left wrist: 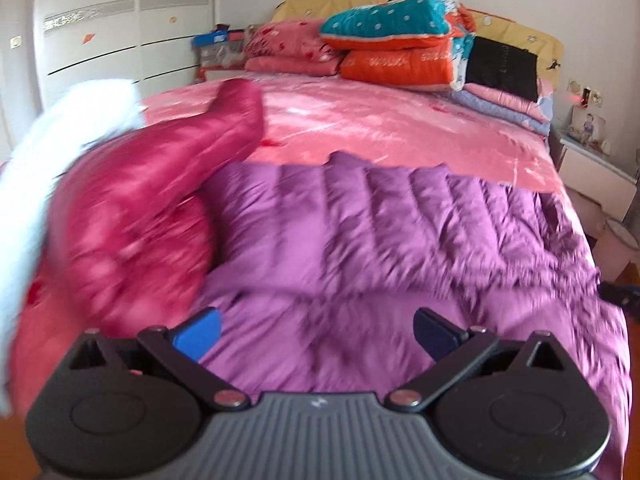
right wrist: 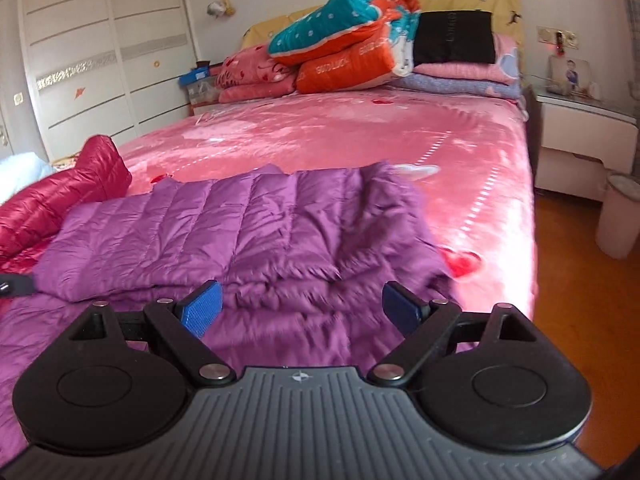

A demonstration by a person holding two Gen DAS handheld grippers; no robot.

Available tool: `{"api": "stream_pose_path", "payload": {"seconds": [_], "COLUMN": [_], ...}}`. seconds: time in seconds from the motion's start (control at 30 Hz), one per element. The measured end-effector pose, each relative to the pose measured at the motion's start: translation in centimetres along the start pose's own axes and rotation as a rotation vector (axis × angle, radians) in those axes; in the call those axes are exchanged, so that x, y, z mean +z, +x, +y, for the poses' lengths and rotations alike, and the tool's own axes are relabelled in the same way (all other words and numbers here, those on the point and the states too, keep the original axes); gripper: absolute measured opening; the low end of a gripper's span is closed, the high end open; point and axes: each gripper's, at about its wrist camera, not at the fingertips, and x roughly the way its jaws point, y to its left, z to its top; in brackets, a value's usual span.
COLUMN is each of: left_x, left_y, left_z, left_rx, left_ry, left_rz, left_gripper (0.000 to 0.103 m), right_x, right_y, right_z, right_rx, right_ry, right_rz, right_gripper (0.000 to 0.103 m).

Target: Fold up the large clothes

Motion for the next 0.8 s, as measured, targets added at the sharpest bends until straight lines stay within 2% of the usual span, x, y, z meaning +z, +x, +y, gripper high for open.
{"api": "stream_pose_path", "payload": {"seconds": [0.2, 0.37, 0.5, 0.6, 0.8], "left_x": [-3.8, -6.9, -9.1, -10.8, -12.9], "left_y": [-5.8, -8.9, -10.2, -10.8, -10.8], "left_z": [3.1, 4.4, 4.7, 5.1, 6.9], "left_rx": [0.02, 0.004, -0.026, -0.046, -0.096], "left_ry": [-0.031, -0.056, -0.068, -0.079, -0.186], "left_rz": [0.03, 0.065, 0.106, 0.136, 0.189], "left_gripper": [0.102, 0.102, 0.102, 0.102, 0.102], "right_x": [-2.7, -4.5, -5.6, -6.3, -7.6], "right_y": [-6.6, -11.4, -13.8, -15.4, -17.1], "right_z": [-0.8, -1.9, -3.0, -3.7, -3.6], "right_rx": [-0.033, -0.063, -0.112, -0.129, -0.117], "right_ry": [-0.028, -0.01, 0.026, 0.051, 0.046], "right_rz": [-0.026, -0.07, -0.101, -0.093, -0.049], "right_gripper": [0.103, 0.103, 0.103, 0.103, 0.103]}}
